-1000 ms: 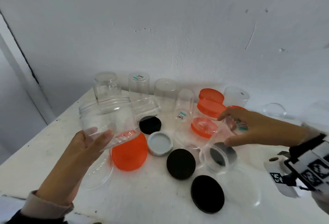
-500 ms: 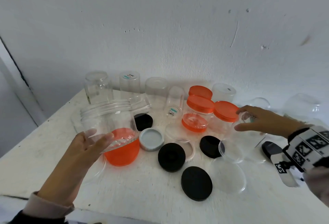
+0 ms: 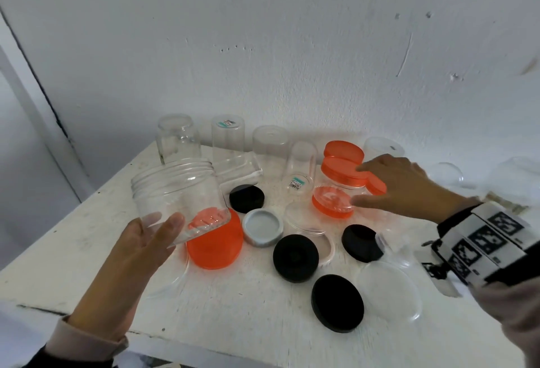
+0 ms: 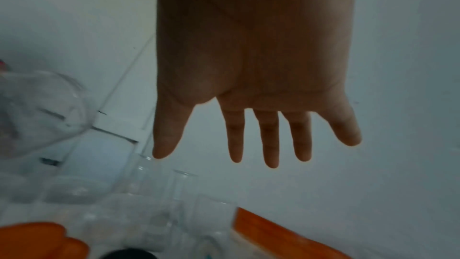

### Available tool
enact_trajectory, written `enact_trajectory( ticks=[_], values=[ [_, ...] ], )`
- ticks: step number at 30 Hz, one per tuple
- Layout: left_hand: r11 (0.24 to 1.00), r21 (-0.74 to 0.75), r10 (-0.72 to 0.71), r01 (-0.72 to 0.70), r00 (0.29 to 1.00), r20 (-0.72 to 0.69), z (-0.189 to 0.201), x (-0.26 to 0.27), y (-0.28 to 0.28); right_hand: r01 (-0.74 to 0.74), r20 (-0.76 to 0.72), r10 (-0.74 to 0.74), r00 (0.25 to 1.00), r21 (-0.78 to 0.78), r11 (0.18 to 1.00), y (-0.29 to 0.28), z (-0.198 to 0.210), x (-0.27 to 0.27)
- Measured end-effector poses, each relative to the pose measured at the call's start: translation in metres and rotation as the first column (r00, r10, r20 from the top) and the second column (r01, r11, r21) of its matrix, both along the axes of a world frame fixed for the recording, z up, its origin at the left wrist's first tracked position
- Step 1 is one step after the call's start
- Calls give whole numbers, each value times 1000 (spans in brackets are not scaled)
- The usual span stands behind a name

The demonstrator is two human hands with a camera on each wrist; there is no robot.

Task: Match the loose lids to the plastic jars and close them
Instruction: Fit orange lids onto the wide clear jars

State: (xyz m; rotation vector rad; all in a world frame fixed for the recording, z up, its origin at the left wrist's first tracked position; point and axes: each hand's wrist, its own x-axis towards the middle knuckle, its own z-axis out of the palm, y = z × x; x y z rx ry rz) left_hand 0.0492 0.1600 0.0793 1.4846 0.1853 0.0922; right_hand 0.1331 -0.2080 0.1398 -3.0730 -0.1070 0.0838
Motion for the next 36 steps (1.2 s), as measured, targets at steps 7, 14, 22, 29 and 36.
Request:
enact_trajectory(
  ticks=[7, 14, 22, 29, 36],
  values=[
    [998, 19, 56, -56, 998, -11, -2, -3, 9, -304, -93, 328, 940, 202, 931, 117, -45, 14],
    [995, 49, 85, -83, 995, -44, -1, -4, 15, -376, -281, 402, 872, 141, 916, 215, -104, 29],
    [999, 43, 25, -21, 996, -85, -2, -4, 15, -385, -255, 384, 888, 48, 922, 233, -122, 26],
    [988, 113, -94, 104, 991, -92, -6, 0, -1, -365, -87, 361, 928, -37, 930, 199, -95, 25],
    [957, 232, -190, 176, 981, 36, -29, 8, -24, -160, -59, 167, 984, 110, 981, 131, -50, 30]
  ],
)
